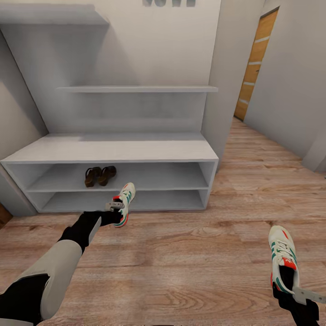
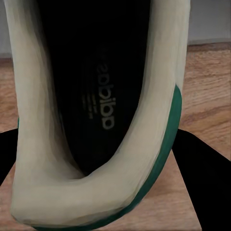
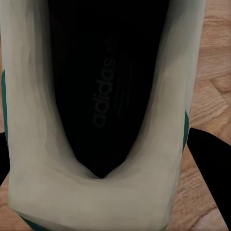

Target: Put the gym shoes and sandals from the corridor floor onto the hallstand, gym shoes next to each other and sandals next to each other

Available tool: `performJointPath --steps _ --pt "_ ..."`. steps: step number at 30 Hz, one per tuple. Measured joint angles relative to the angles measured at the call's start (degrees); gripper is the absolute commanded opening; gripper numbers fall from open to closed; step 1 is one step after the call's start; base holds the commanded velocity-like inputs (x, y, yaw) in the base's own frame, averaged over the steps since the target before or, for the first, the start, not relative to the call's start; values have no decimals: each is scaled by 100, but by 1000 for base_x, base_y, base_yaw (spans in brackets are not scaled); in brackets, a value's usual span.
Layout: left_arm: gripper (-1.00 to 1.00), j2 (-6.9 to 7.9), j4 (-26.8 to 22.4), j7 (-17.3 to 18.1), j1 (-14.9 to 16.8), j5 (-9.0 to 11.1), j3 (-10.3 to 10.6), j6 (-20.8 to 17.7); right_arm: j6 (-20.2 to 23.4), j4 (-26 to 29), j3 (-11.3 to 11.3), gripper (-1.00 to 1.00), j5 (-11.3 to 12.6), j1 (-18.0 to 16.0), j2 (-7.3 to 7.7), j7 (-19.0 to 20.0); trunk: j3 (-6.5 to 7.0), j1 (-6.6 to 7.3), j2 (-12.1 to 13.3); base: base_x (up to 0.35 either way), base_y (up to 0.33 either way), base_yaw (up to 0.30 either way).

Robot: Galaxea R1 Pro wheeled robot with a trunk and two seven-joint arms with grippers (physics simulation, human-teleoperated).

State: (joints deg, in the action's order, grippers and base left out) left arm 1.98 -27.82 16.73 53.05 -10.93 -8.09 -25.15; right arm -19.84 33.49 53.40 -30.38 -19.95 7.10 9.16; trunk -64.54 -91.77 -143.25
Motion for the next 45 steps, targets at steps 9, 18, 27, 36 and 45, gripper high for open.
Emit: performJointPath --steps 9,18,27,36,45 --pt "-100 2 -10 -23 -22 4 1 24 0 1 0 -100 2 0 -1 0 -171 -10 -6 0 0 -23" --pt "-100 1 -17 -28 -24 1 1 39 -10 0 0 -100 1 0 0 0 -209 -9 -6 13 0 -188" --pt "-100 9 -117 -41 -19 6 -29 47 -19 -12 0 -100 -6 0 5 8 -210 -6 -6 292 0 -16" --pt "-100 5 -117 -368 -16 -9 -60 64 -26 -214 -1 -100 -11 -1 12 10 -210 -7 -6 309 0 0" --pt "-100 -73 -117 -900 -9 71 -53 71 -27 -252 0 -100 -13 -1 13 11 -210 -9 -6 53 0 0"
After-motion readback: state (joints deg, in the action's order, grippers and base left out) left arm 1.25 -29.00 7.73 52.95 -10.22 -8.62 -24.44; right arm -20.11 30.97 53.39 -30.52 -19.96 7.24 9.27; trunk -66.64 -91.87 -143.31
